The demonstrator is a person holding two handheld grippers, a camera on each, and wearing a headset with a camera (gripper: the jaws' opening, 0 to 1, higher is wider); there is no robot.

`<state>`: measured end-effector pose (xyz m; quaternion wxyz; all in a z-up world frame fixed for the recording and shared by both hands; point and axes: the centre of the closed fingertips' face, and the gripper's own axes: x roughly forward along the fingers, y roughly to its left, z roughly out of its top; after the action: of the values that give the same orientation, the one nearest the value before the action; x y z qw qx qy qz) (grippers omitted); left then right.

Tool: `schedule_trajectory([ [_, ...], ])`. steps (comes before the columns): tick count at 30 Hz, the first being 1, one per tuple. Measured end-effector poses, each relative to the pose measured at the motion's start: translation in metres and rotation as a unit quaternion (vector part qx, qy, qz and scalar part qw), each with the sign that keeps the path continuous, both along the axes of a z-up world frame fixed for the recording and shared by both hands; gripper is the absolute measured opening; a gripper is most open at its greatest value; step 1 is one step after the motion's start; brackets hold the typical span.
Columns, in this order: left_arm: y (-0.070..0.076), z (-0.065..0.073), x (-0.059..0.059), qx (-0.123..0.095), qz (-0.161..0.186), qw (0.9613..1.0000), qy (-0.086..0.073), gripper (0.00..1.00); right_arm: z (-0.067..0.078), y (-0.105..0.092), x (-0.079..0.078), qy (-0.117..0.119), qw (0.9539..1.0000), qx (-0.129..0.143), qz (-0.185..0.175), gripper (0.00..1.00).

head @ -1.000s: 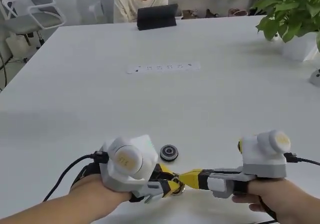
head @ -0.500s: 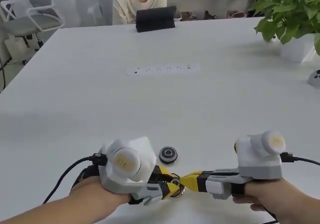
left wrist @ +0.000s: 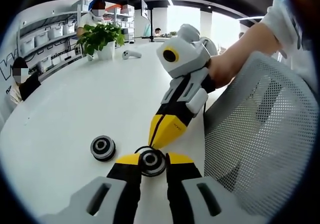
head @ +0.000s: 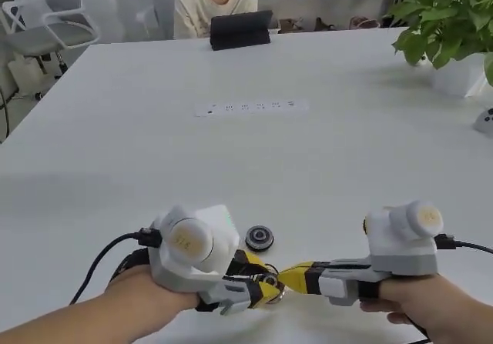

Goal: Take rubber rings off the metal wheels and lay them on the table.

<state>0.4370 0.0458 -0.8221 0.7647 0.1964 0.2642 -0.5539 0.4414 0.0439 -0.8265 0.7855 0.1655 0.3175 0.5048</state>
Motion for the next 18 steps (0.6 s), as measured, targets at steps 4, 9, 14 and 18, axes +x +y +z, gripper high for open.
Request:
schedule_trajectory([
  [4, 0.004, 0.006, -0.002, 0.002, -0.003, 1.0000, -0.008, 0.17, 0.003, 0.000, 0.000, 0.000, 1.0000, 0.006, 0.000, 0.00],
  [9, 0.010, 0.013, -0.004, -0.001, -0.002, 0.9999, -0.013, 0.22, 0.004, 0.000, 0.000, 0.000, 1.0000, 0.008, 0.001, 0.00],
  [14, 0.017, 0.021, -0.006, -0.008, 0.004, 0.9999, -0.013, 0.26, 0.007, 0.000, 0.001, -0.002, 0.9999, 0.013, 0.000, 0.00],
  [18, 0.022, 0.027, -0.006, -0.016, 0.012, 0.9997, -0.014, 0.30, 0.011, 0.000, 0.003, -0.004, 0.9999, 0.016, 0.000, 0.00],
])
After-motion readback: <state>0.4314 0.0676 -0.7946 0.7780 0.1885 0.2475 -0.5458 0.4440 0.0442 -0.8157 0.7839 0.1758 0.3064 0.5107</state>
